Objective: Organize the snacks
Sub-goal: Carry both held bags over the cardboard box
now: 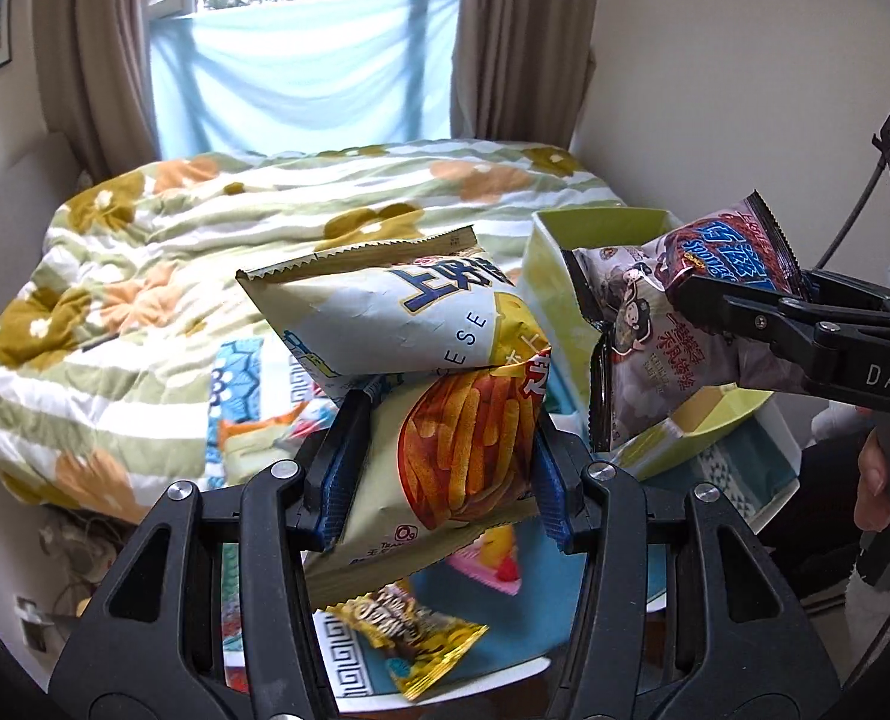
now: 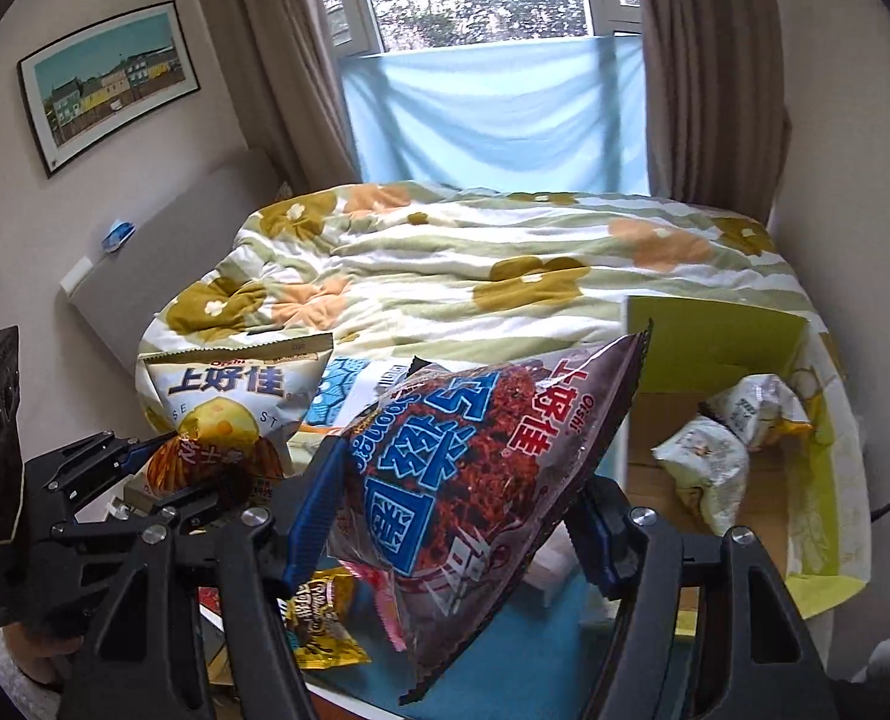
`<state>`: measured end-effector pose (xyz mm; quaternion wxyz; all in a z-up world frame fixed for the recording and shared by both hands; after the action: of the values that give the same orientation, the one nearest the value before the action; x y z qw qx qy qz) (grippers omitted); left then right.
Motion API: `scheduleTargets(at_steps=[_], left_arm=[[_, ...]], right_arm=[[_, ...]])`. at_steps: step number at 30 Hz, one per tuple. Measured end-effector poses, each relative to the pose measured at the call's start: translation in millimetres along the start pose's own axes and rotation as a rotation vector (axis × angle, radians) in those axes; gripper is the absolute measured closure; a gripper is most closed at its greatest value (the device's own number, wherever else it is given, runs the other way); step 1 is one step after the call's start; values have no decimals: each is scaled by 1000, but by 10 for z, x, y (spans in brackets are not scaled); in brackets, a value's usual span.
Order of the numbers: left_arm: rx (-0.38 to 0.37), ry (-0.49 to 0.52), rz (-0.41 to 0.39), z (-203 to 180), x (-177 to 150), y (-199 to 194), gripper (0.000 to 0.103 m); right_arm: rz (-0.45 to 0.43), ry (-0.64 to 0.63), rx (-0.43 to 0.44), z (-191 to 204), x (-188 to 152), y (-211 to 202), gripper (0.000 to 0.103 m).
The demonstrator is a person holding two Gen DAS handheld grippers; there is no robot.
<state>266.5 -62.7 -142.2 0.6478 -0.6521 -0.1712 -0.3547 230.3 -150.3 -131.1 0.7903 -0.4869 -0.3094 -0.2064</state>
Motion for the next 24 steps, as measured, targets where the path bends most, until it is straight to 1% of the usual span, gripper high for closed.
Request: scheduleTargets(at_steps=[3, 5, 9, 10, 14, 17, 20, 21, 23, 24], left_arm=[[-48, 18, -2, -502, 191, 85, 56], [-90, 22, 14, -846, 292, 181, 56], [-128, 45, 53, -1499, 389, 416, 56], [-134, 50, 68, -1688, 349, 447, 56], [-131, 67, 139, -2159, 260, 708, 56], [-120, 64, 193, -2404, 148, 907, 56], [-105, 57, 244, -2534, 45, 1086, 56], [-99, 54, 254, -2549, 22, 1125, 54], [-76, 61, 274, -2588, -17, 1180, 39], [-55, 66, 276, -2586, -27, 1191, 14]], right_arm=[[-20, 25, -50, -417, 21, -279, 39], [-24, 35, -84, -694, 17, -462, 39], [-23, 49, -130, -1211, -20, -765, 39], [-21, 50, -142, -1326, -30, -823, 39], [-5, 73, -155, -1772, -121, -1008, 39], [15, 87, -146, -2028, -191, -1065, 39], [41, 100, -124, -2210, -263, -1046, 39], [50, 106, -115, -2262, -287, -1035, 39], [67, 116, -96, -2355, -321, -985, 39], [77, 120, -89, -2384, -349, -964, 39]])
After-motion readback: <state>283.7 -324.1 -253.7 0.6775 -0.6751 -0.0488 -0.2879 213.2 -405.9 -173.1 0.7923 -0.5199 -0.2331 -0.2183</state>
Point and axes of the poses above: each gripper's, at about its wrist camera, not at the fingertips, and y roughly the way its jaws point, z to its left, x to its top, the point moved 10 cm from there along y, roughly the way its jaws point, and after that the axes turned 13 degrees about x, right-handed, at the moved point
